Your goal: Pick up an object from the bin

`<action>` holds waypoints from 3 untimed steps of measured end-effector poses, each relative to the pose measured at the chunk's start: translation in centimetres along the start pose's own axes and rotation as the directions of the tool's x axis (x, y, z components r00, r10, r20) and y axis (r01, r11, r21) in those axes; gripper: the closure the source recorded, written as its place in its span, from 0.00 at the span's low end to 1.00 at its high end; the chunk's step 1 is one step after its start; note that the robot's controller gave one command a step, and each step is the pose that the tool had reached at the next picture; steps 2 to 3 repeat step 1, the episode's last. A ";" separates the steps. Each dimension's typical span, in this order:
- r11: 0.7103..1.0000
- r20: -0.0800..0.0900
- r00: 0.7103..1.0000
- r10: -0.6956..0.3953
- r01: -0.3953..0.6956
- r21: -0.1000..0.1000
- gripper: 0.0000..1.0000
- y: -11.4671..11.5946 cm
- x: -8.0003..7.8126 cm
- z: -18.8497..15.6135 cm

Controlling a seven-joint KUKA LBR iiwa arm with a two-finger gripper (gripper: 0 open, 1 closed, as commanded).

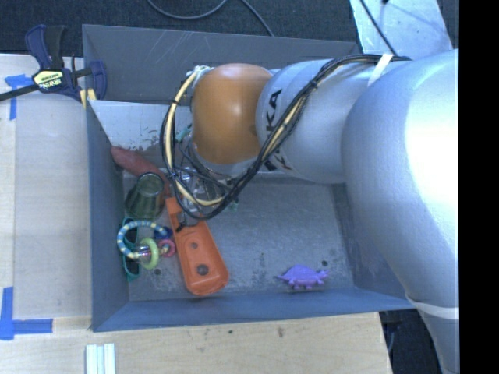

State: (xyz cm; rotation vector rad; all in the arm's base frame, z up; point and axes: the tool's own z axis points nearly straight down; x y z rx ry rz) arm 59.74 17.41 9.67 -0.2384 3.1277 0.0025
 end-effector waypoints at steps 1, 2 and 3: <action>0.999 0.005 0.999 -0.043 0.043 0.000 1.00 0.9 -0.3 -14.2; 0.999 0.005 0.999 -0.043 0.043 0.000 1.00 0.9 -0.3 -14.2; 0.999 0.005 0.999 -0.043 0.043 0.000 1.00 0.9 -0.3 -14.2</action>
Offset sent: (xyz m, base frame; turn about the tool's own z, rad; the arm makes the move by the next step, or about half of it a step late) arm 0.0000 0.0000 0.0000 0.0000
